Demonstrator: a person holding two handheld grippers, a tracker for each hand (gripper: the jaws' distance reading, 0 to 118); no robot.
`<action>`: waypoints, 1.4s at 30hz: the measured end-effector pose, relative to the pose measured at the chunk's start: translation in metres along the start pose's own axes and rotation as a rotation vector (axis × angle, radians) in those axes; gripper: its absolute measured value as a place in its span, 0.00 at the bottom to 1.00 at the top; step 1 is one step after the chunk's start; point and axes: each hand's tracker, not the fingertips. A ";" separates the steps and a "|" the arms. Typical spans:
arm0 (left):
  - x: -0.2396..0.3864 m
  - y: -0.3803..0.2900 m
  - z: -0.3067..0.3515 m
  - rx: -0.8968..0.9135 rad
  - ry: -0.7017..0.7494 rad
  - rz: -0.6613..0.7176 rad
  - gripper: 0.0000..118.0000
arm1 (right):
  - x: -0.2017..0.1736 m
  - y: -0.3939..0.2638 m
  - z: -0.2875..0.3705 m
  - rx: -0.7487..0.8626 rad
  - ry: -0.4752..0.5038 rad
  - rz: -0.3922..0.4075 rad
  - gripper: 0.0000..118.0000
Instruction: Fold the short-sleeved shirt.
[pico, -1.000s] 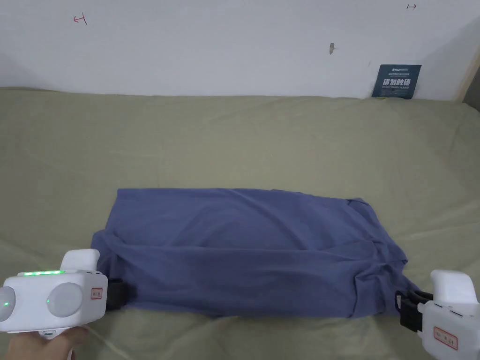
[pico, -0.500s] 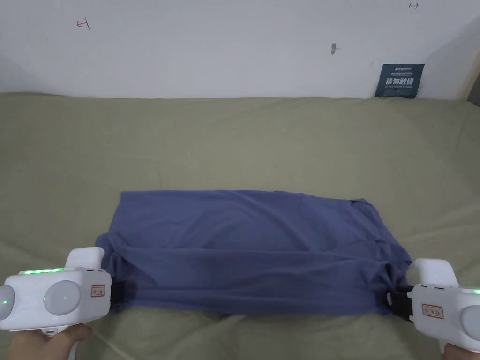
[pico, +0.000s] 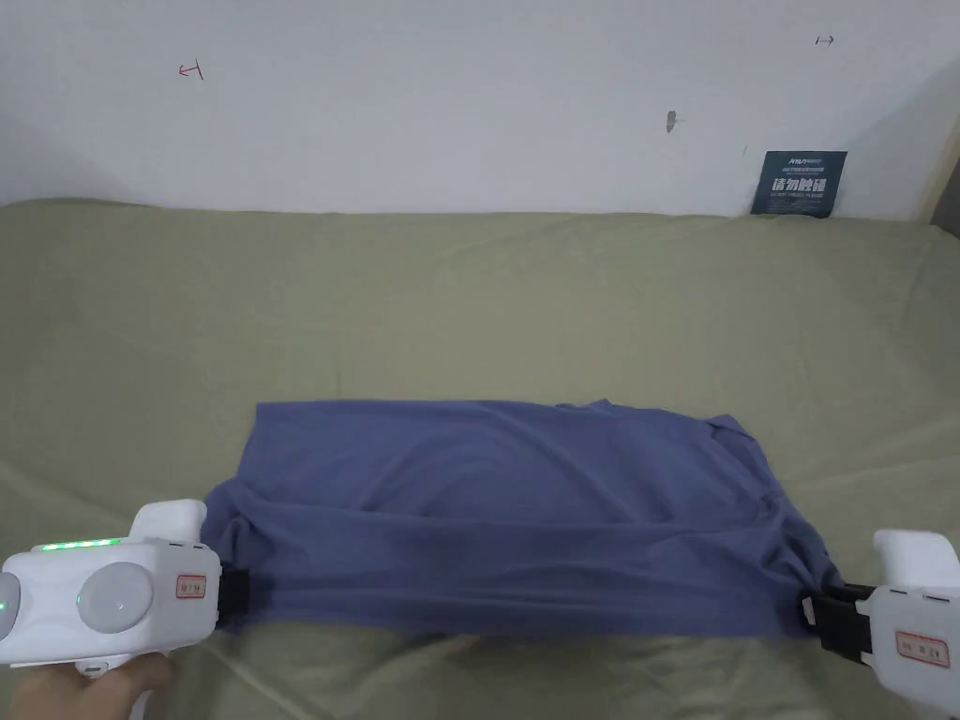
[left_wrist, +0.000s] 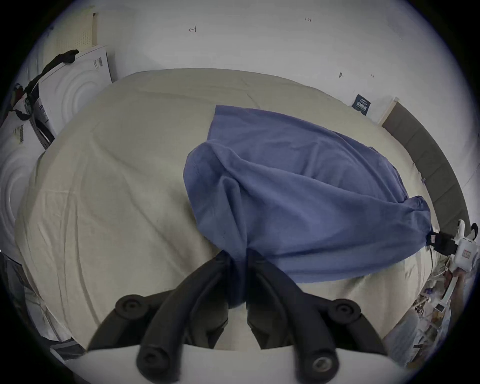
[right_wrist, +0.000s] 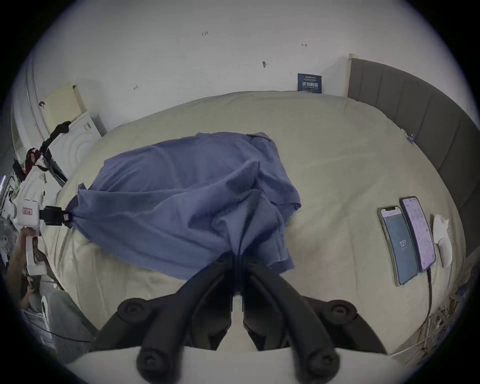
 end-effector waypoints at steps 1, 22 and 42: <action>-0.001 -0.006 0.007 -0.001 0.000 0.000 0.09 | 0.000 -0.005 0.007 -0.002 0.003 0.005 0.07; -0.022 -0.131 0.090 0.021 -0.002 0.023 0.80 | -0.005 -0.110 0.082 -0.030 0.002 -0.051 0.91; 0.019 -0.027 0.124 0.418 0.049 0.007 0.00 | -0.031 -0.014 0.108 0.376 -0.051 -0.073 0.01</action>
